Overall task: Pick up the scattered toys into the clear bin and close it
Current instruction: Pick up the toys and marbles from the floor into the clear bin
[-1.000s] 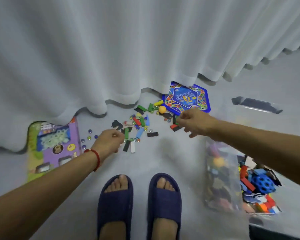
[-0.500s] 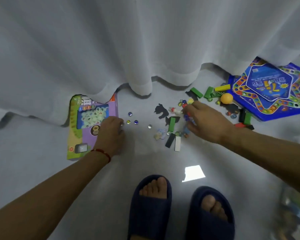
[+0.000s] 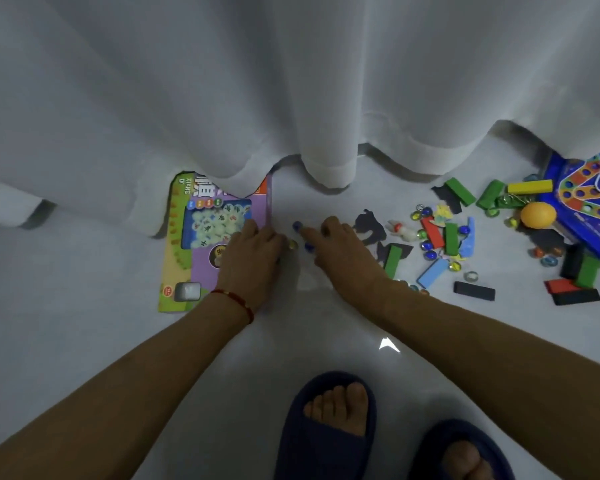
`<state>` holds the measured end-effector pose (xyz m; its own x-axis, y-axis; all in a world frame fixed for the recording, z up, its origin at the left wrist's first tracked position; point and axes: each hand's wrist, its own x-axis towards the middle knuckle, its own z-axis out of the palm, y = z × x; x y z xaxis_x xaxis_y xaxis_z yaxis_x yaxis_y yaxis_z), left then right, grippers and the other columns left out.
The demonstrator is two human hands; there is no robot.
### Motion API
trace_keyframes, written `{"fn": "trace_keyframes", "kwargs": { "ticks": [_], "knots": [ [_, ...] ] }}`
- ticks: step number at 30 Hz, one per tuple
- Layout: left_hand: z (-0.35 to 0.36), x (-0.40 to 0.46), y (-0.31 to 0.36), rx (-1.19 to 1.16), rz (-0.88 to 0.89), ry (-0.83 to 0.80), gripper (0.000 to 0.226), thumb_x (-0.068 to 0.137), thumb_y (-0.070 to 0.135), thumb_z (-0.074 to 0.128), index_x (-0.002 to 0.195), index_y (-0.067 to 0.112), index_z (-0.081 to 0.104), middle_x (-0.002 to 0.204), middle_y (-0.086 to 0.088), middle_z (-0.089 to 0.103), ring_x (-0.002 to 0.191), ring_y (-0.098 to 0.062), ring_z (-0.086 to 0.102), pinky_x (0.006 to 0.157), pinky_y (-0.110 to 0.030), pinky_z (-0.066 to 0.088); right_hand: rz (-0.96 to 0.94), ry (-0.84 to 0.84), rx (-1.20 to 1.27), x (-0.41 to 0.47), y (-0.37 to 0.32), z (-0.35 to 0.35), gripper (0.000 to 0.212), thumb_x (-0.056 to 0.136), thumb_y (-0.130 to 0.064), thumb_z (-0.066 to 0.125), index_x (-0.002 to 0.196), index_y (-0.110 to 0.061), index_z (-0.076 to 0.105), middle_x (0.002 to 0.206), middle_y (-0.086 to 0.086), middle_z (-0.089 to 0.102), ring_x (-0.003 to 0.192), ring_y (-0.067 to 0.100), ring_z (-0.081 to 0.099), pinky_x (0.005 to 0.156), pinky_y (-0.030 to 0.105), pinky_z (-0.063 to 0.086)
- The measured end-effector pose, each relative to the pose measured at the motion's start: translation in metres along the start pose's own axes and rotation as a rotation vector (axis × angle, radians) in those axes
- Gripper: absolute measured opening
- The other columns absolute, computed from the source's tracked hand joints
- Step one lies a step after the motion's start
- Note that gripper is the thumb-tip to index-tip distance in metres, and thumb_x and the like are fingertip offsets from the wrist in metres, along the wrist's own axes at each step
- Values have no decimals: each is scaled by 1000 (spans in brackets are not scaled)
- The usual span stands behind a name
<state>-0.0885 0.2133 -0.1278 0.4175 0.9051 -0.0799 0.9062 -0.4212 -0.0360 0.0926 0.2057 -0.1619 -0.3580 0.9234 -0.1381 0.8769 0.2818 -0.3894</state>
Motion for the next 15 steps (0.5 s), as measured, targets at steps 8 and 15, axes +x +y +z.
{"fn": "trace_keyframes", "kwargs": {
  "ticks": [8,15],
  "knots": [
    [3,16,-2,7,22,-158,18,92,16,60,109,12,65,98,-11,65,98,-30,51,74,-38,48,83,124,312,16,1,4,15,88,-5,68,102,-6,65,99,12,61,83,25,60,71,27,43],
    [1,10,0,50,118,-74,10,75,10,78,82,9,72,71,-10,65,74,-29,57,56,-34,45,903,152,1652,36,3,-37,18,90,-12,60,93,1,72,79,15,66,66,22,61,60,32,55]
  ]
}}
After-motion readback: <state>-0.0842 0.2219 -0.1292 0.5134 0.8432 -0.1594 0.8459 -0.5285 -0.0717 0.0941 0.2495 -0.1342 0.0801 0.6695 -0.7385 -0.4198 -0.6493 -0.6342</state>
